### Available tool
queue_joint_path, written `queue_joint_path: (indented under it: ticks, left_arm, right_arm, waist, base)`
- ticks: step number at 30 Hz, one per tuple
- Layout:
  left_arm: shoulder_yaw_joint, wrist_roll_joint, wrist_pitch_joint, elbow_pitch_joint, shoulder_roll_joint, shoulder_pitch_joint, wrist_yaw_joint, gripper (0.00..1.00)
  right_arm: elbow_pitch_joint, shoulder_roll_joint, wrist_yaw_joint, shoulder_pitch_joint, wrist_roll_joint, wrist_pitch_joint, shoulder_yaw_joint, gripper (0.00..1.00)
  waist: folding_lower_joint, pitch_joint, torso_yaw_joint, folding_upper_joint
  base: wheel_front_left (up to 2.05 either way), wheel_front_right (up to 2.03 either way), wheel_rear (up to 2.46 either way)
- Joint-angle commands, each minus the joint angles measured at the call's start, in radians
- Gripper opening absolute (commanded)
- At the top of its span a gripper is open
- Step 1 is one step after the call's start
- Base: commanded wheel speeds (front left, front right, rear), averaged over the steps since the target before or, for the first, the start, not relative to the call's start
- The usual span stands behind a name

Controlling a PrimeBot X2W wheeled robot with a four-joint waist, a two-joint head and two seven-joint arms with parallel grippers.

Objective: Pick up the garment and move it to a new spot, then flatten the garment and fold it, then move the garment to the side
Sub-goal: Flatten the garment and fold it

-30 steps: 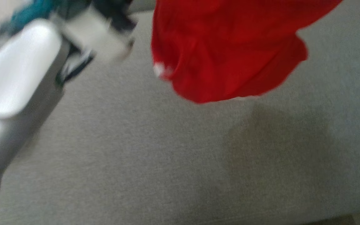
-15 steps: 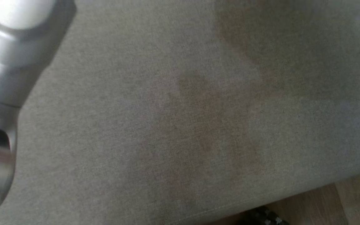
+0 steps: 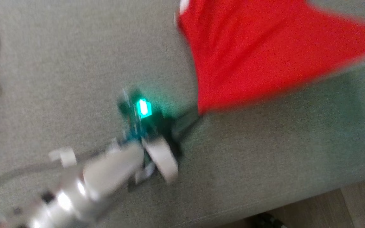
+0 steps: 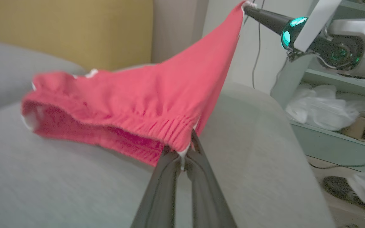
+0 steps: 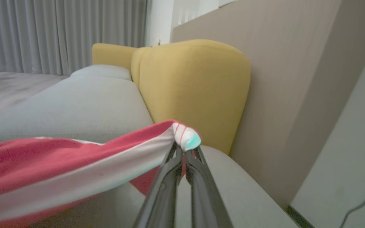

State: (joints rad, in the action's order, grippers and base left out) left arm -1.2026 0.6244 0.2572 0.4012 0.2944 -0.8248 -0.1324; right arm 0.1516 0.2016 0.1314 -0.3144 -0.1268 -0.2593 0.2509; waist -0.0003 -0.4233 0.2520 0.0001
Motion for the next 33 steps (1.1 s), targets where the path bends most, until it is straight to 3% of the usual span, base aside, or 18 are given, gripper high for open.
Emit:
queue_joint_path:
  ticks: [1, 9, 14, 17, 24, 33]
  left_arm:
    - [0.006, 0.014, -0.003, -0.033, 0.018, 0.024, 0.002, 0.00]
    - [-0.046, 0.054, -0.090, -0.149, 0.045, 0.194, 0.022, 0.00]
    - [0.019, 0.118, -0.110, -0.251, 0.035, 0.167, 0.052, 0.00]
    - [0.064, 0.156, -0.130, -0.254, 0.000, 0.115, 0.061, 0.00]
    - [0.134, 0.188, -0.184, -0.160, -0.092, 0.006, 0.133, 0.00]
    - [0.164, 0.200, -0.185, -0.116, -0.108, -0.050, 0.133, 0.00]
  right_arm:
    - [-0.058, 0.013, -0.001, 0.064, 0.006, 0.008, 0.017, 0.00]
    - [-0.234, 0.018, -0.001, 0.311, -0.033, 0.120, 0.104, 0.00]
    - [-0.297, 0.034, -0.001, 0.296, -0.061, 0.230, 0.122, 0.00]
    - [-0.259, 0.066, -0.001, 0.215, -0.041, 0.295, 0.102, 0.00]
    - [-0.042, 0.145, -0.001, -0.038, -0.038, 0.351, 0.022, 0.00]
    - [0.222, 0.191, -0.001, -0.293, -0.018, 0.342, -0.109, 0.00]
  waist:
    - [0.0003, 0.050, 0.013, -0.0001]
    - [0.0003, 0.113, 0.006, -0.0001]
    - [0.0003, 0.099, -0.026, -0.0001]
    - [0.0003, 0.072, -0.052, -0.0001]
    - [0.0003, -0.003, -0.104, -0.0001]
    - [0.0003, -0.055, -0.148, -0.0001]
  base:
    - [0.00, 0.00, 0.00]
    - [0.00, 0.00, 0.00]
    - [0.00, 0.00, 0.00]
    - [0.00, 0.00, 0.00]
    - [0.00, 0.00, 0.00]
    - [0.00, 0.00, 0.00]
